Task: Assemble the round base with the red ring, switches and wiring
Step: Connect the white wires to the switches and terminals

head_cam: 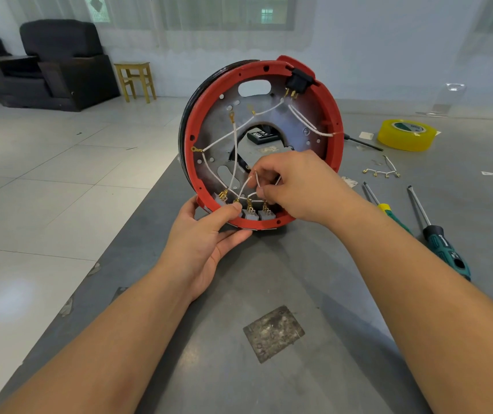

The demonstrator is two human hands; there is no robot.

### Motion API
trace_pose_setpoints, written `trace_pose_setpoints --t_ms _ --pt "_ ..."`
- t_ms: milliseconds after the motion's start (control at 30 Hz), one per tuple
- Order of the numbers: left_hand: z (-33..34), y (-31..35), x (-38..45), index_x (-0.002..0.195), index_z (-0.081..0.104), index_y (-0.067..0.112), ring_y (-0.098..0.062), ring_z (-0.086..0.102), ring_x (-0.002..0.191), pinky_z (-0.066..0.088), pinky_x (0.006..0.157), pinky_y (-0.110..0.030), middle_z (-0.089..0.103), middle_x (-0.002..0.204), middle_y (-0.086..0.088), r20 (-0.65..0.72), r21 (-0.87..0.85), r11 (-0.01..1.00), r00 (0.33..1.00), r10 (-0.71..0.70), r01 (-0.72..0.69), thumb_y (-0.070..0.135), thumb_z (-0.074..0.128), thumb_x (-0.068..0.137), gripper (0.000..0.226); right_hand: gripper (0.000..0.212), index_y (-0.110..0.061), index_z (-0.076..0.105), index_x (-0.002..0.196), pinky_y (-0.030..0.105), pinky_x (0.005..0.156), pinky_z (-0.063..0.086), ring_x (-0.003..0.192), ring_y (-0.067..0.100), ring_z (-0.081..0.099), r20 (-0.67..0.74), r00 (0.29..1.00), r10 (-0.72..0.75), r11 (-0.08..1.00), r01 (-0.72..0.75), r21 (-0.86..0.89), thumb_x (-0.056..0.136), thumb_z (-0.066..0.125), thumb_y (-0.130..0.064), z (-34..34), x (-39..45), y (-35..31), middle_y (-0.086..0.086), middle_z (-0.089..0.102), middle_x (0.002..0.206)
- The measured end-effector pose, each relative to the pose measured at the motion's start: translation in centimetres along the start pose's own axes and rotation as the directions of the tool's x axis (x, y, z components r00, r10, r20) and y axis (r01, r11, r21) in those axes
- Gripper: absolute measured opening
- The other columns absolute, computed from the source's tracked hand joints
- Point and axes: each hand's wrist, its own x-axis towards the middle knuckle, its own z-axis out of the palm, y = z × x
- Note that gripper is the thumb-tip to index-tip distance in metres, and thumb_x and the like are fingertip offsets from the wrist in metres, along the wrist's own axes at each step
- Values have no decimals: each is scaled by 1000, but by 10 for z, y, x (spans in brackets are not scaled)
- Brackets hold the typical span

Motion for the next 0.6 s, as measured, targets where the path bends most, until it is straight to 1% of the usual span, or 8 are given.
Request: trace_pose_setpoints --t_ms 100,233,300,367,433,500,533,600 --pt "0 -1 0 142 52 14 -39 78 97 66 78 -44 79 110 -16 -5 -3 1000 1000 -1 1 -2 78 89 61 24 -38 68 93 37 76 59 79 8 68 -9 1000 19 1000 -19 8 93 66 -14 -3 -1 -1 -12 69 79" --pt "0 0 0 141 52 11 -39 78 98 66 80 -45 79 110 -17 -8 -11 1000 1000 -3 3 -2 77 90 59 21 -30 74 100 36 76 58 82 10 67 25 999 30 999 -29 -23 92 65 -13 -1 -1 -2 -9 69 83" --pt "0 -1 0 142 51 12 -39 78 98 66 79 -45 79 110 -17 -6 -9 1000 1000 -4 4 -2 77 90 60 23 -29 75 99 34 79 57 84 10 65 26 999 29 998 -27 -62 90 63 -12 -1 -1 -4 -10 69 85" --pt "0 -1 0 142 51 13 -39 78 98 66 79 -44 79 112 -18 -6 -14 1000 1000 -5 4 -2 77 89 61 22 -30 75 96 30 77 56 84 8 65 8 999 47 996 -46 -73 89 62 -12 -2 0 -4 -10 69 84" --pt "0 0 0 142 51 13 -39 78 98 66 78 -43 79 112 -17 -6 -20 1000 1000 -3 3 -2 77 90 61 19 -30 73 92 24 69 56 78 6 70 -8 997 73 997 -74 -21 90 63 -13 -5 1 -3 -9 70 79" --pt "0 0 0 143 52 11 -38 78 98 66 78 -44 78 113 -18 -10 -23 1000 1000 -1 1 -2 77 90 60 19 -29 70 89 18 58 56 69 4 73 17 995 100 991 -101 86 93 64 -12 -7 0 -2 -7 73 76" --pt "0 0 1 143 52 11 -38 78 99 66 79 -44 78 114 -18 -11 -25 1000 1000 -1 1 -1 77 90 60 19 -28 69 88 18 56 56 66 4 74 35 993 108 986 -112 127 93 63 -11 -8 -1 -3 -7 73 76" --pt "0 -1 1 143 51 11 -38 78 101 66 81 -46 78 116 -18 -6 -32 999 1000 -2 2 -1 77 90 60 17 -24 69 89 21 60 58 66 5 75 60 991 119 976 -128 177 93 63 -9 -7 -1 -3 -5 75 74"
